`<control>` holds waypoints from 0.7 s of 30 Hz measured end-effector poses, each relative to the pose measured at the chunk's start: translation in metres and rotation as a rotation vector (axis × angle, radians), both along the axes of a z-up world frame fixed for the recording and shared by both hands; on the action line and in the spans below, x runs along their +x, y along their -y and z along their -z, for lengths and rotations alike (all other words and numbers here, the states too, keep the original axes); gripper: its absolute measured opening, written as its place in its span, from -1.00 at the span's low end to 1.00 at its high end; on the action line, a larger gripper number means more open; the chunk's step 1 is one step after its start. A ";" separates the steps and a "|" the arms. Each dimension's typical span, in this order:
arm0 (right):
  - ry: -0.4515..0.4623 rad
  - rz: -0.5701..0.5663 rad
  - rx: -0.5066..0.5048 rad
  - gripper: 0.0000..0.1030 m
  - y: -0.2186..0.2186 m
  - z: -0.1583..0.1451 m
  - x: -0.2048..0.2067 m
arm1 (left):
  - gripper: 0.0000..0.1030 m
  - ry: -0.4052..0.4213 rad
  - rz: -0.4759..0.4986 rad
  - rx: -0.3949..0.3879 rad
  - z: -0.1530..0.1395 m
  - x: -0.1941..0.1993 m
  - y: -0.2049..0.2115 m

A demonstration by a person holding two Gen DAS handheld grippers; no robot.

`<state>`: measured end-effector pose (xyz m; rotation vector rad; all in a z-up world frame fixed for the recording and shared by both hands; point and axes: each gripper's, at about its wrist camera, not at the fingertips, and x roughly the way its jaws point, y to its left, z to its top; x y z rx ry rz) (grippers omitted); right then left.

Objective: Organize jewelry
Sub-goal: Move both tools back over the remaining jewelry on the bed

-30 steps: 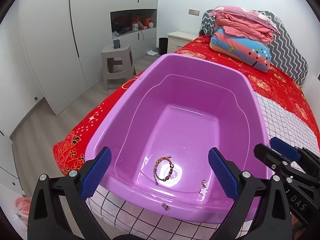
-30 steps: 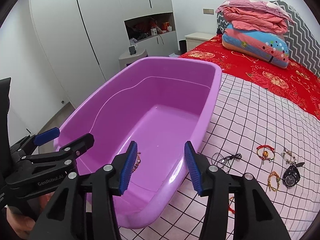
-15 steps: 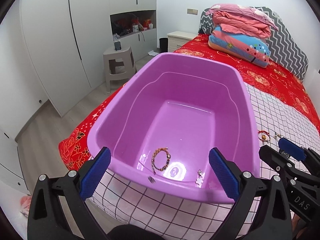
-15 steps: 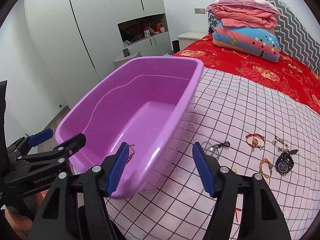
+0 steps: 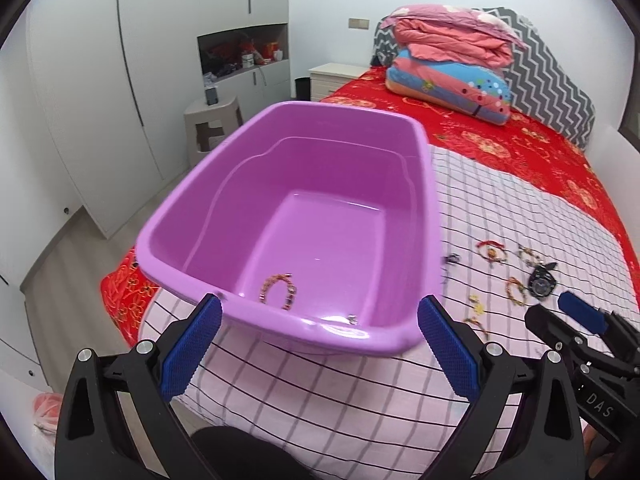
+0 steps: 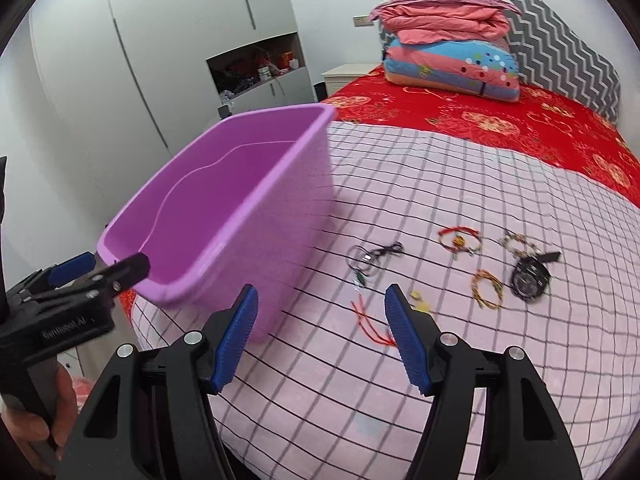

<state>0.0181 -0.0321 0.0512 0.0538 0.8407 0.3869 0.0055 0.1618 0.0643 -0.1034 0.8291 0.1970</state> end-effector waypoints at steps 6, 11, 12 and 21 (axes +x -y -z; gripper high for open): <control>-0.037 0.108 0.021 0.23 0.061 0.020 -0.025 | 0.87 -0.004 0.069 -0.050 0.004 -0.010 0.038; -0.032 0.184 0.029 0.23 0.106 0.034 -0.051 | 0.88 -0.008 0.138 -0.095 0.010 -0.018 0.077; -0.026 0.196 0.030 0.23 0.115 0.037 -0.058 | 0.88 -0.007 0.149 -0.100 0.012 -0.019 0.084; -0.030 0.293 -0.002 0.23 0.175 0.069 -0.092 | 0.88 -0.046 0.232 -0.070 0.044 -0.017 0.148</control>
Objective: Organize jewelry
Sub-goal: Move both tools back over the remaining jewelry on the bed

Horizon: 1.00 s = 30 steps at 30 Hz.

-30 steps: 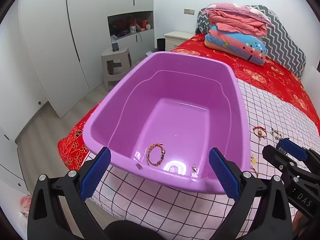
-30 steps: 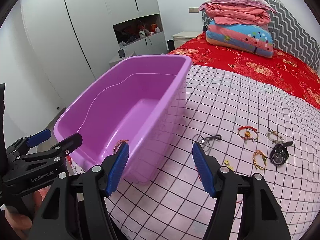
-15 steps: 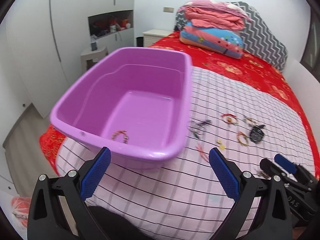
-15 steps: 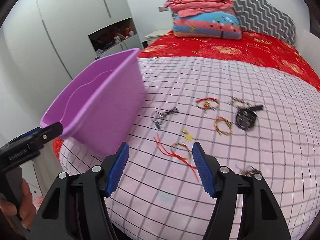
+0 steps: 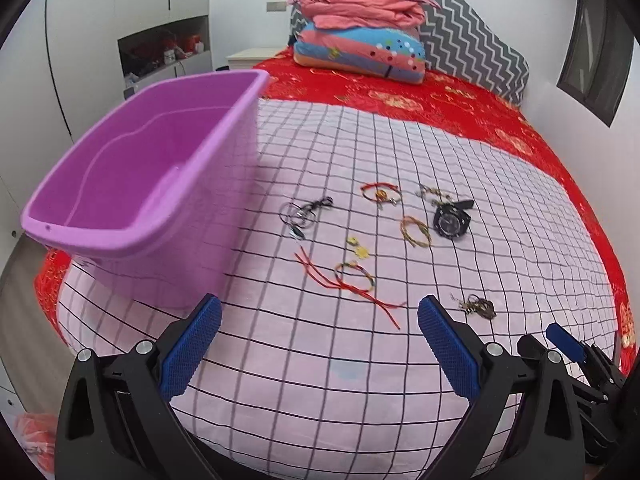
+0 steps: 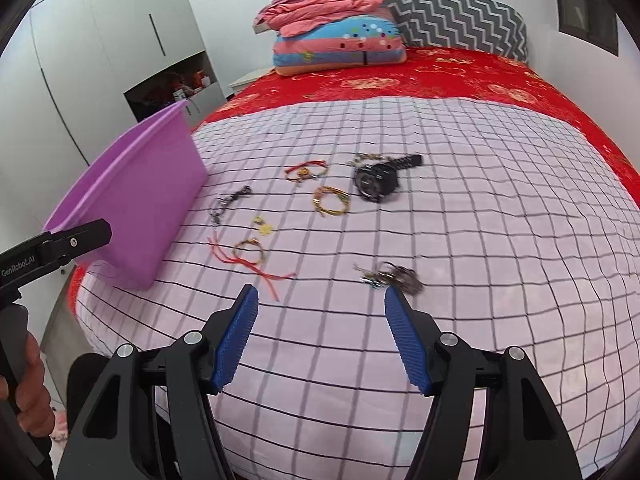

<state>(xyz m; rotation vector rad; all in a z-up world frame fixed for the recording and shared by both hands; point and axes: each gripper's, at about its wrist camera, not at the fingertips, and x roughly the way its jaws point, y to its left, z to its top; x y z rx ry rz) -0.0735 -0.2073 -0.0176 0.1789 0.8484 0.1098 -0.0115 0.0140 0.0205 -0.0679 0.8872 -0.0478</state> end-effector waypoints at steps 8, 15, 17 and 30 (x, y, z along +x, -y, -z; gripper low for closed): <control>-0.044 0.079 0.007 0.23 0.039 0.036 0.005 | 0.88 -0.050 0.037 0.040 0.043 0.015 0.028; -0.069 0.072 -0.020 0.23 0.046 0.063 0.031 | 0.88 -0.088 0.019 0.031 0.076 0.041 0.030; -0.078 0.065 -0.031 0.23 0.046 0.071 0.039 | 0.88 -0.096 0.006 0.036 0.086 0.051 0.029; -0.119 0.060 -0.057 0.23 0.048 0.107 0.081 | 0.88 -0.151 0.009 0.043 0.139 0.094 0.037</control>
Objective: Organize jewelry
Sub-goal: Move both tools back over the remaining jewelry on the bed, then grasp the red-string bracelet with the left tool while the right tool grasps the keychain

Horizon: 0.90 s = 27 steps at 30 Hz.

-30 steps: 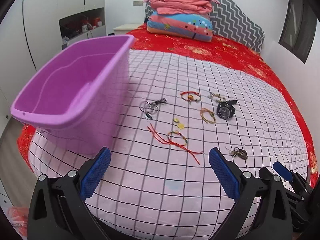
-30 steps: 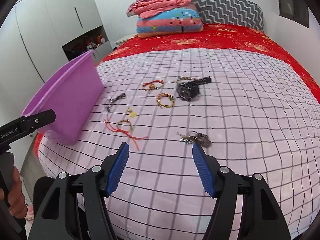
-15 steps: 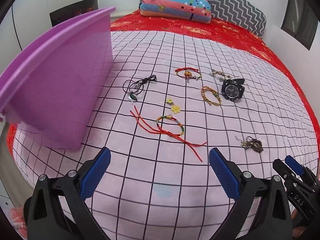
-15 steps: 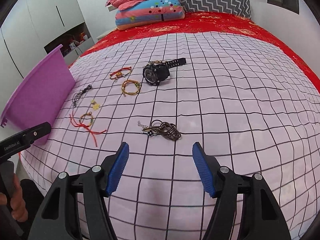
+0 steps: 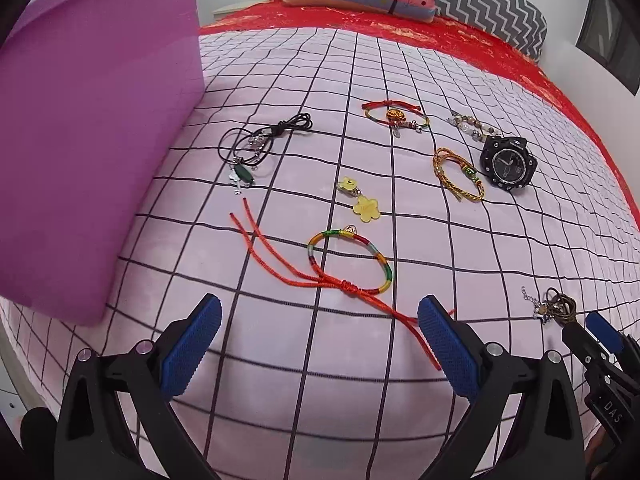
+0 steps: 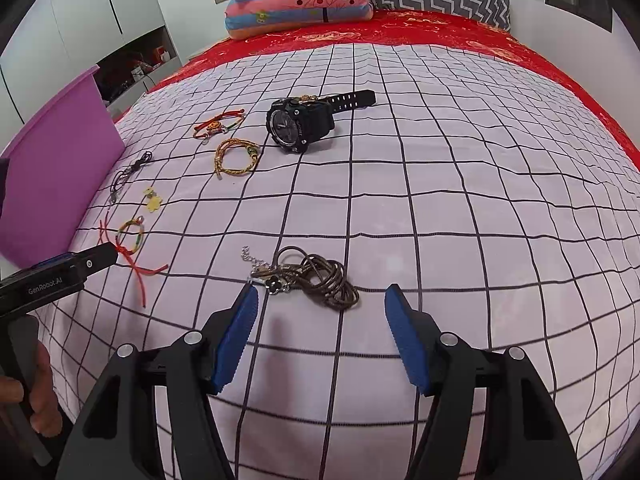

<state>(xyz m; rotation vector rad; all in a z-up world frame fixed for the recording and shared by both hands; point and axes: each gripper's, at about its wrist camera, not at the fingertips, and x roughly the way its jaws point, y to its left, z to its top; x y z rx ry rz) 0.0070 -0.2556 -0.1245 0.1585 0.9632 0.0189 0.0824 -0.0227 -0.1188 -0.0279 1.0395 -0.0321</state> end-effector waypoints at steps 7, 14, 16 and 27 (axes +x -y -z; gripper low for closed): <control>-0.013 -0.019 -0.012 0.23 -0.002 0.012 0.013 | 0.88 0.012 0.012 0.016 0.013 0.014 0.007; 0.014 -0.034 -0.043 0.23 -0.007 0.018 0.020 | 0.88 0.018 0.014 0.036 0.023 0.025 0.012; 0.019 -0.040 -0.061 0.23 -0.009 0.019 0.020 | 0.88 0.025 0.016 0.056 0.024 0.028 0.015; 0.032 -0.062 -0.106 0.18 -0.018 0.023 0.023 | 0.85 0.050 0.016 0.107 0.031 0.028 0.023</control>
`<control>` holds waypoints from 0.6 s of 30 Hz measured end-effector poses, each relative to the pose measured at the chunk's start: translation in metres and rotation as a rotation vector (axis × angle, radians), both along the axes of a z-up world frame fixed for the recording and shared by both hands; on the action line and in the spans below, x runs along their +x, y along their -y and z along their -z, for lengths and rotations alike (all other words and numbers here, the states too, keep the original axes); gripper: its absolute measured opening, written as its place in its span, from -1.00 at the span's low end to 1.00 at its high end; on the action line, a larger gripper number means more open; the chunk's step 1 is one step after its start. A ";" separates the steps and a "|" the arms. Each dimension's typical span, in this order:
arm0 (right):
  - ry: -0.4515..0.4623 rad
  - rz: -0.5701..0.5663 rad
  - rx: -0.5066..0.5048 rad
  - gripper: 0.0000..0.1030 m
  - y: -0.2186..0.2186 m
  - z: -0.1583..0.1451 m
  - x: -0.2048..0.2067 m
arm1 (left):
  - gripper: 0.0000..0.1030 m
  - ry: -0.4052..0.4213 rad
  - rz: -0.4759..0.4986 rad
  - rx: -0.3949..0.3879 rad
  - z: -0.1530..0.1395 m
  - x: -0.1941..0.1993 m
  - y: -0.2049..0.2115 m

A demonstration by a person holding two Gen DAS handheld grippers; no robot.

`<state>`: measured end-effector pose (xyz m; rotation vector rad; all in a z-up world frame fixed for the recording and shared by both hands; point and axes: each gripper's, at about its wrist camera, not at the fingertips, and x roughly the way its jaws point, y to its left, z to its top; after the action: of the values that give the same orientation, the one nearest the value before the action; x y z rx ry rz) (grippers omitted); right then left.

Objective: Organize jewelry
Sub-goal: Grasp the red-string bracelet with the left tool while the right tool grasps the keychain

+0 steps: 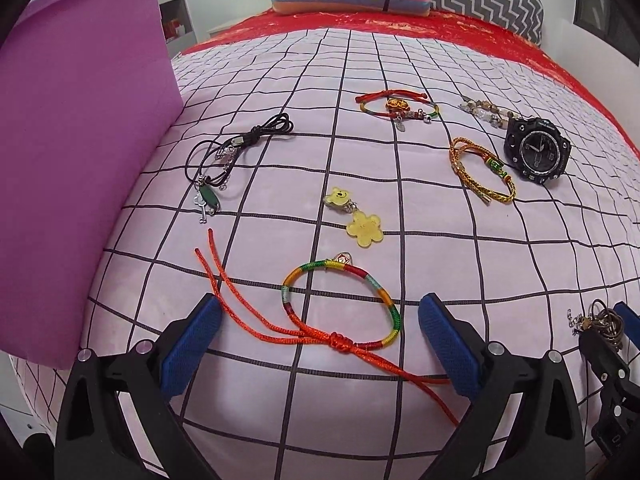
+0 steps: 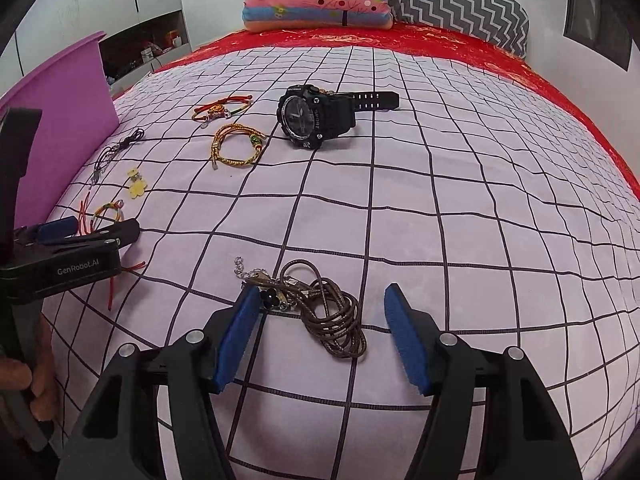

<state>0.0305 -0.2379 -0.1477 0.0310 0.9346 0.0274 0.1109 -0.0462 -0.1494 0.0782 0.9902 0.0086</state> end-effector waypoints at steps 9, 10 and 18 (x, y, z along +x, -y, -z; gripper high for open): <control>0.002 -0.045 -0.009 -0.35 -0.012 0.000 0.002 | -0.11 0.040 0.080 0.026 -0.004 -0.016 0.021; 0.002 -0.049 -0.008 -0.46 -0.013 0.000 0.002 | -0.26 0.044 0.088 0.028 -0.005 -0.019 0.025; -0.003 -0.056 0.034 -0.88 -0.018 -0.004 -0.001 | -0.86 0.013 0.134 -0.014 -0.010 -0.028 0.029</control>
<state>0.0296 -0.2204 -0.1435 0.0358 0.9380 0.0953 0.0825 -0.0755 -0.1390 0.1313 0.9701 -0.1201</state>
